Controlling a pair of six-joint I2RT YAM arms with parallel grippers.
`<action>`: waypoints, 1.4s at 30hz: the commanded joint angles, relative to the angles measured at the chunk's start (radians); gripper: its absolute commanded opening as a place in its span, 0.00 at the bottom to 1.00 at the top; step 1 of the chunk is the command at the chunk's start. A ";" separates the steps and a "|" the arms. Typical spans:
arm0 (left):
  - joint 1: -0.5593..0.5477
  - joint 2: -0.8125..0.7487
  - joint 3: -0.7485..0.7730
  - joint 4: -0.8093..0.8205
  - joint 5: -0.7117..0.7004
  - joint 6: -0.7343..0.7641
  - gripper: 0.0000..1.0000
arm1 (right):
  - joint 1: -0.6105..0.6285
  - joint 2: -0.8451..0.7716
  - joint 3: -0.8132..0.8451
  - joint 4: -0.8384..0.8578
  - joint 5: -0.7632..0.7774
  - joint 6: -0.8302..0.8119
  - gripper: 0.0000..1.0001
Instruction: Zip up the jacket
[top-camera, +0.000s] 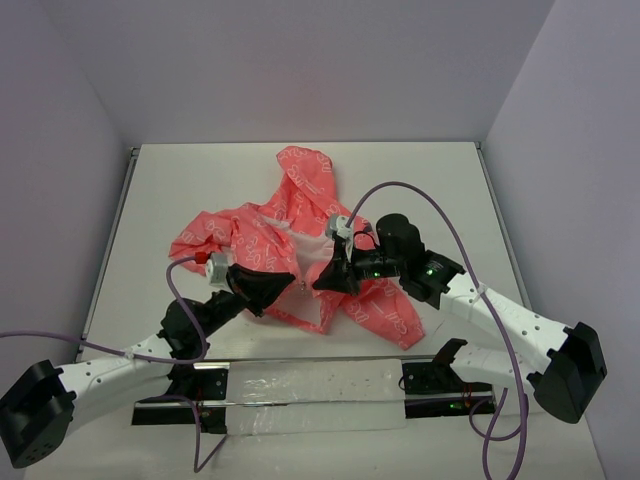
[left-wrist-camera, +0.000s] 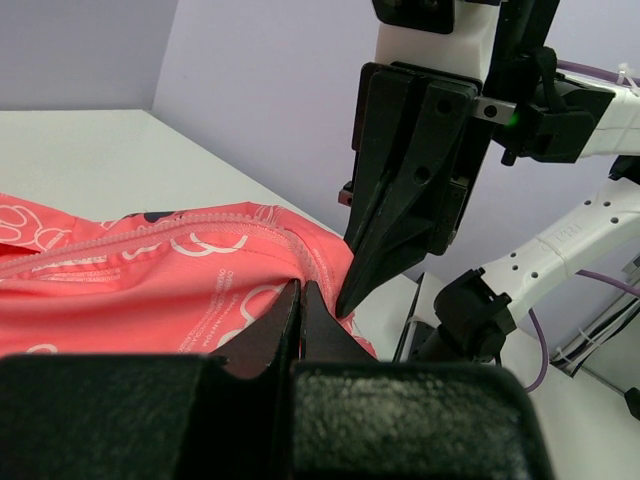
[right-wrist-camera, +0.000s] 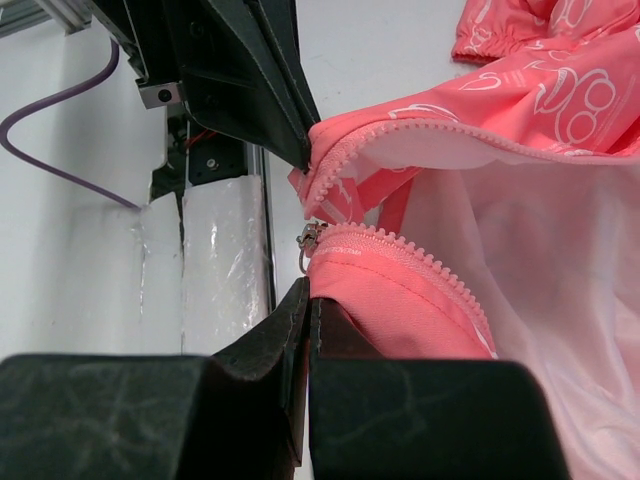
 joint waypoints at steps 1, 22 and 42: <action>-0.006 -0.019 0.011 0.037 0.038 0.020 0.00 | -0.007 -0.001 0.059 0.033 -0.021 -0.012 0.00; -0.006 -0.006 0.035 -0.006 0.000 0.044 0.00 | -0.007 -0.019 0.046 0.020 -0.033 -0.012 0.00; -0.006 -0.037 0.026 -0.001 0.017 0.020 0.00 | -0.007 -0.001 0.044 0.064 -0.018 0.008 0.00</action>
